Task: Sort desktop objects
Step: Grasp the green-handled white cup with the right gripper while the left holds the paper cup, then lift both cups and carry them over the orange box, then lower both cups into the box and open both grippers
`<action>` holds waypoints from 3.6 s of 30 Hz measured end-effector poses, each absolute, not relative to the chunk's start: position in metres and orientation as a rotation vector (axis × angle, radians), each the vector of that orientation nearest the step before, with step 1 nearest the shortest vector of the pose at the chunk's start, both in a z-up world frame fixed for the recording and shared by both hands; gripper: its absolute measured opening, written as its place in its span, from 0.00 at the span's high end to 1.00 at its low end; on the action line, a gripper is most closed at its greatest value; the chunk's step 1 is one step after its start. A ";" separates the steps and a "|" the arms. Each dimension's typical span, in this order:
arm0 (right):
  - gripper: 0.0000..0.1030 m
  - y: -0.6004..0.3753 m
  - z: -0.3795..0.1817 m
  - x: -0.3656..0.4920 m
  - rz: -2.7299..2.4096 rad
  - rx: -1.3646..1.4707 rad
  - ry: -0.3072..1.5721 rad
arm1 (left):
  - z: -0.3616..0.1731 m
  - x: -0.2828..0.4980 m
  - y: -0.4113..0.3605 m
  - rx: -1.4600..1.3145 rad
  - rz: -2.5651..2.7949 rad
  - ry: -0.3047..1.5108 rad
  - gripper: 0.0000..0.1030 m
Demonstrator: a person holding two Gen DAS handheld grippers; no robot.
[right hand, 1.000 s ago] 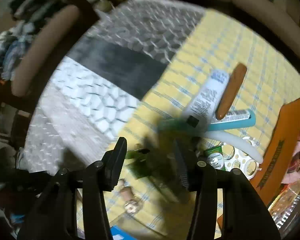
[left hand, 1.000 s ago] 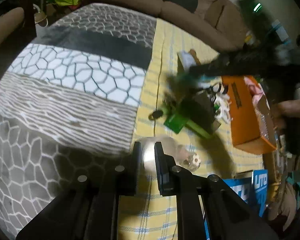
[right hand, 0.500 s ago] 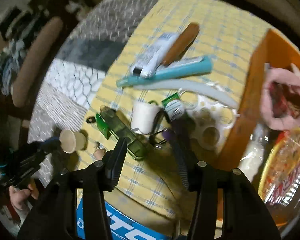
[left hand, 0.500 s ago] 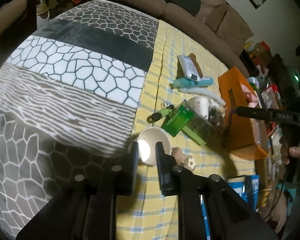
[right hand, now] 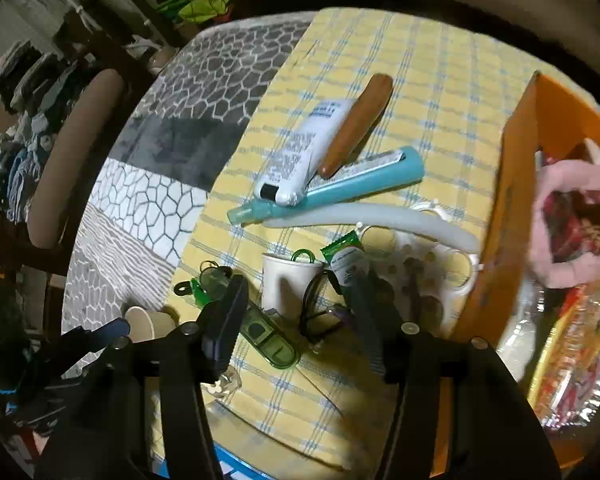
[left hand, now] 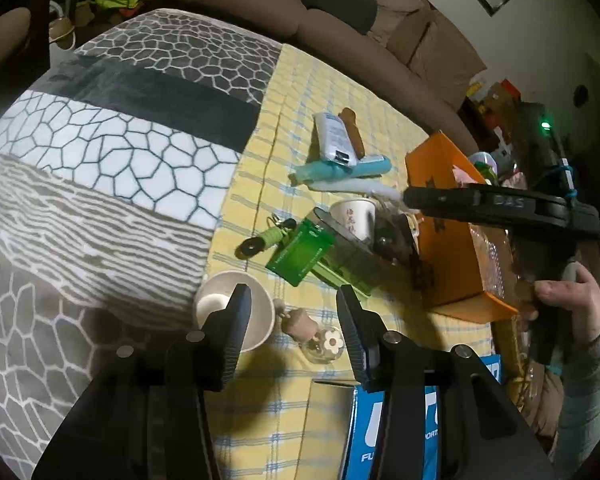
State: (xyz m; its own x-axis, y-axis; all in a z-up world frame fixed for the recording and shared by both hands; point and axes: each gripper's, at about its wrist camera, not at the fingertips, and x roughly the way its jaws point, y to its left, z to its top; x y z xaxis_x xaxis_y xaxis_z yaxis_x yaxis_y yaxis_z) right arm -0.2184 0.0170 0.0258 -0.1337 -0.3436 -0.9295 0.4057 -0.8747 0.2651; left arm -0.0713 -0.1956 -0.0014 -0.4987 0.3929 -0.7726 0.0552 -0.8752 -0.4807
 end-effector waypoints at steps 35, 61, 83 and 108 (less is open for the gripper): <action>0.81 -0.007 -0.002 -0.160 -1.765 1.638 0.460 | -0.020 -0.070 -0.229 -1.658 2.537 -0.530 0.46; 0.96 0.074 0.026 -0.171 -1.959 1.510 -0.279 | -0.025 -0.077 -0.227 -1.598 2.479 -0.653 0.97; 0.96 0.259 0.120 -0.140 -2.211 1.349 -0.489 | 0.080 -0.122 0.004 -1.380 2.244 -0.319 0.97; 0.50 0.237 0.080 -0.182 -2.190 1.377 -0.519 | 0.069 -0.140 0.052 -1.443 2.366 -0.236 0.45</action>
